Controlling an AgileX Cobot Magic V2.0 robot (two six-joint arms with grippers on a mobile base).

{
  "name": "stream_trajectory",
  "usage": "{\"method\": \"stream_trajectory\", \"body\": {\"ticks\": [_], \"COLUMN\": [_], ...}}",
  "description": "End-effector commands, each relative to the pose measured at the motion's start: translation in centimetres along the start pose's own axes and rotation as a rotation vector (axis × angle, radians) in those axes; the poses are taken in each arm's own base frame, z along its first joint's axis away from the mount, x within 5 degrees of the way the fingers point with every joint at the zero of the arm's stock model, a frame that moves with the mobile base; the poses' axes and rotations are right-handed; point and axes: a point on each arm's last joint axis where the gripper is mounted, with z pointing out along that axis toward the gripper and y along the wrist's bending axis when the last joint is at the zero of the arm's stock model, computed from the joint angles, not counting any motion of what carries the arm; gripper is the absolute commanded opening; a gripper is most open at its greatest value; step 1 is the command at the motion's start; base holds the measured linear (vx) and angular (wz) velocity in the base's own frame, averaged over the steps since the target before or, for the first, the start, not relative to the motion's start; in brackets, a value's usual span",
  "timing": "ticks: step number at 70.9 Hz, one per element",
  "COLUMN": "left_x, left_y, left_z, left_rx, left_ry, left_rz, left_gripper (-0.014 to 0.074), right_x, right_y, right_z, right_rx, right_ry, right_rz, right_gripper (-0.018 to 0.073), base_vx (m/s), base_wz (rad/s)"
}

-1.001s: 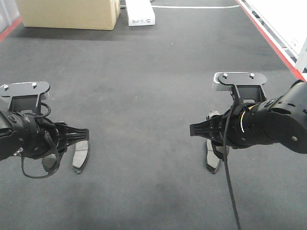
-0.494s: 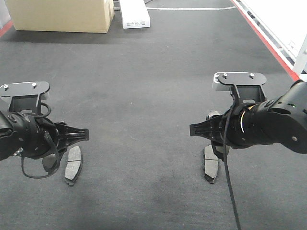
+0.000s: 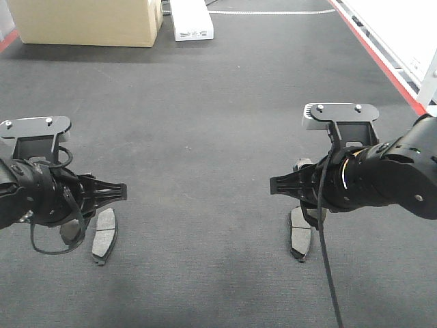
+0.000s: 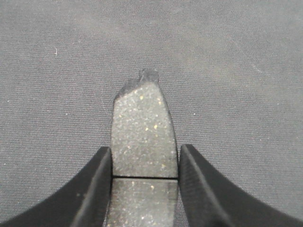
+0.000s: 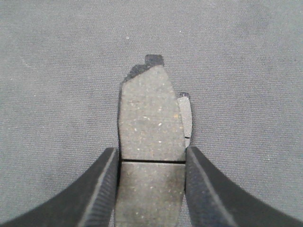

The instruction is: Move and align brake pads A on conveyor

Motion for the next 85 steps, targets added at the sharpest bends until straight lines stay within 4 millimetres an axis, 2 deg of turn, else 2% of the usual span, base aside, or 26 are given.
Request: {"method": "stream_trajectory", "body": {"ticks": [1,35,55,67,77,85], "left_x": [-1.2,-1.3,-1.8,-1.7,-1.8,-2.3], "left_y": [-0.4,-0.4,-1.9,-3.6,-6.1,-7.5], "left_z": [-1.5,-1.6,-1.7,0.3,2.5,4.4], "left_rx": [0.064,0.072,0.238,0.308,0.298,0.264], "left_ry": [-0.094,-0.101,-0.151,-0.129,-0.081,-0.026], "left_rz": [0.004,0.004,-0.063,-0.073,-0.002,-0.012], "left_gripper": [0.0104,0.0104,0.0104,0.0108,0.011,0.0111], "right_x": [-1.4,-1.4,-1.4,-1.4,-1.4,-1.4], "right_y": [0.1,0.1,0.1,0.1,0.1,0.1], "right_z": [-1.7,-1.7,-1.7,-1.7,-1.7,-1.7], "right_rx": [-0.043,-0.043,-0.043,-0.043,-0.043,-0.043], "right_ry": [-0.111,-0.111,-0.111,-0.111,-0.111,-0.111], "right_rz": [-0.01,-0.01,-0.01,-0.01,-0.01,-0.01], "right_gripper": [-0.0006,-0.0006,-0.0006,-0.0006,-0.0006,-0.0006], "base_vx": [0.0,0.0,0.0,0.0,0.0,0.0], "base_wz": [0.0,0.0,0.0,0.0,0.0,0.0]}}
